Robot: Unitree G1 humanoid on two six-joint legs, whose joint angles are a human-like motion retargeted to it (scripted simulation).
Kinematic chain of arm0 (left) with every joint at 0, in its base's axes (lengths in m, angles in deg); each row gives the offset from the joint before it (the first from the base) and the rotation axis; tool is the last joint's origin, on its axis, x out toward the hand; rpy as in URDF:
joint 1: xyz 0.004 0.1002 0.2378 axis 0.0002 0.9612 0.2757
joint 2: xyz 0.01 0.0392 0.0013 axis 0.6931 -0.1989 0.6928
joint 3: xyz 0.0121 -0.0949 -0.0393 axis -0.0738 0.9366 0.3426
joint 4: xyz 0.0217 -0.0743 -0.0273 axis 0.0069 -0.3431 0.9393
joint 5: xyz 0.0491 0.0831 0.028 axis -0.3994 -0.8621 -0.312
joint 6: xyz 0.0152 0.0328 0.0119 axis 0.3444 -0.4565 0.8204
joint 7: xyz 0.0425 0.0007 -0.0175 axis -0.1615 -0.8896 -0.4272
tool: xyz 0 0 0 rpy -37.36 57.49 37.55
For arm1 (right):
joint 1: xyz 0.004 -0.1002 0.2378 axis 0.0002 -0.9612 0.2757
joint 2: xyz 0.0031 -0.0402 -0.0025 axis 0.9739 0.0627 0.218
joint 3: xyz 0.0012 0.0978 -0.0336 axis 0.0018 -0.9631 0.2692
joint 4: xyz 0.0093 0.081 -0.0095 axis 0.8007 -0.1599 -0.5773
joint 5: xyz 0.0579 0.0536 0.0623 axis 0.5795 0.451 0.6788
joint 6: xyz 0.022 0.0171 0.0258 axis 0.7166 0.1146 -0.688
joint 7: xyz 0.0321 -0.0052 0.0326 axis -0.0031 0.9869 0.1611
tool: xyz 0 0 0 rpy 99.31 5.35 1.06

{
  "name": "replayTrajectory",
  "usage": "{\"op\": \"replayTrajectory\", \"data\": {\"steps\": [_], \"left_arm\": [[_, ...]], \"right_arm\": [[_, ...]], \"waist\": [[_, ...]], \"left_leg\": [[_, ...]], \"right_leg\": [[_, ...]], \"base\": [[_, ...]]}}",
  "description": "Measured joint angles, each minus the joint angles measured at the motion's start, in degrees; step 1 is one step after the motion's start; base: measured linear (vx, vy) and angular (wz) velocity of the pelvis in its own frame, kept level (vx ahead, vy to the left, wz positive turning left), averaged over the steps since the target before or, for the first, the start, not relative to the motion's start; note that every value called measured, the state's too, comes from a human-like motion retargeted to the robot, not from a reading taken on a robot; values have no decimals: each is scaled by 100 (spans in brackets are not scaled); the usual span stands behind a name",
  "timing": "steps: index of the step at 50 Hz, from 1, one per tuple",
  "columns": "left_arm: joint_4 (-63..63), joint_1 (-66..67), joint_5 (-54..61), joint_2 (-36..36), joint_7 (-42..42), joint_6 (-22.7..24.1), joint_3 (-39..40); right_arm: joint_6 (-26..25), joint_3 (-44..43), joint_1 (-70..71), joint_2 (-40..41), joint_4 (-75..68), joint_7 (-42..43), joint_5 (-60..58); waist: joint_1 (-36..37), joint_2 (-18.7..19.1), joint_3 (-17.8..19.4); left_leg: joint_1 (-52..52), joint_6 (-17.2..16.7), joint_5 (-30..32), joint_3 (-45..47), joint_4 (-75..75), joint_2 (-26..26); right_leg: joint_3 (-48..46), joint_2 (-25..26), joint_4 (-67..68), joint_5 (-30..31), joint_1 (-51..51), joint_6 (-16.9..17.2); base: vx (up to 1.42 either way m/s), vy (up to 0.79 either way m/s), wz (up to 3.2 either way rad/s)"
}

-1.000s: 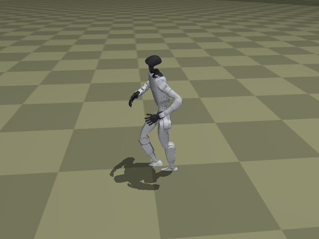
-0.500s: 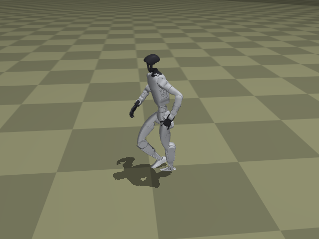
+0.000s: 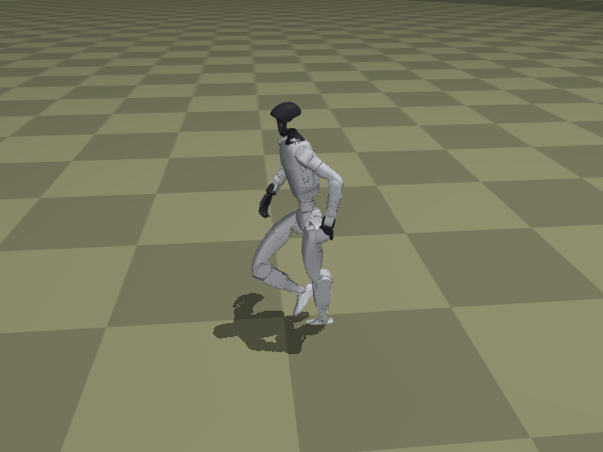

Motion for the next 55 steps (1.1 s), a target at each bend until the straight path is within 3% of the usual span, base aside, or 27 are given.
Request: {"op": "replayTrajectory", "data": {"steps": [13, 20, 22, 25, 27, 30, 32, 37, 45, 55], "left_arm": [[-2721, -169, -374, -1359, 152, -226, -4], [-3479, -415, -71, -1943, 58, -341, 207], [-3650, -580, 117, -2099, 31, -366, 316], [-3732, -600, 298, -2252, -45, -412, 336], [-3826, -715, 459, -2335, -96, -437, 410], [-3895, -720, 588, -2447, -179, -459, 382], [-3976, -810, 725, -2491, -256, -470, 423], [-4116, -891, 946, -2598, -604, -432, 399], [-4447, -1123, 1404, -2750, -1259, -278, 471], [-4525, -1107, 1597, -2752, -1522, -164, 347]], "right_arm": [[-282, -669, -335, 798, -2090, 236, 177], [-351, -769, -71, 1281, -2920, 418, 302], [-341, -672, 151, 1390, -3115, 453, 316], [-349, -558, 171, 1563, -3169, 489, 285], [-353, -394, 323, 1664, -3243, 527, 255], [-353, -202, 325, 1793, -3262, 576, 178], [-372, -28, 429, 1877, -3313, 605, 116], [-400, 241, 440, 2082, -3426, 723, 3], [-367, 398, 506, 2357, -3912, 1089, -6], [-274, 437, 345, 2486, -4239, 1363, 167]], "waist": [[-217, 400, -507], [-318, 467, -605], [-350, 726, -458], [-405, 552, -489], [-470, 733, -394], [-518, 555, -406], [-570, 761, -350], [-537, 828, -302], [-368, 1468, -423], [-343, 1752, -510]], "left_leg": [[-175, -207, 85, 21, -4, 37], [-72, -265, 57, 6, 0, 34], [78, -305, -142, -10, 91, 328], [85, -279, -170, 30, 171, 134], [104, -306, -443, 19, 436, 368], [9, -275, -579, 63, 730, 181], [-171, -309, -1009, 76, 1324, 430], [-709, -331, -1716, 204, 2661, 533], [-1519, -551, -2506, 286, 4027, 1410], [-1675, -677, -2686, 611, 4297, 1936]], "right_leg": [[329, -5, 451, -1247, 114, -523], [667, -94, -476, -1846, 816, -663], [507, 63, -1049, -1980, 1222, -785], [811, -84, -1609, -2354, 1563, -774], [701, 76, -2178, -2503, 1936, -844], [933, -61, -2661, -2809, 2231, -825], [764, 135, -3233, -2877, 2567, -891], [556, 196, -3990, -3186, 3045, -995], [-253, 743, -5428, -2952, 3598, -1109], [-945, 856, -6027, -2801, 4012, -1107]], "base": [[0, 0, 0], [0, 0, 0], [0, 0, 0], [0, 0, 0], [1, -3, 5], [0, -7, 14], [5, -9, 14], [3, -10, 11], [4, -10, 19], [2, -4, 36]]}}
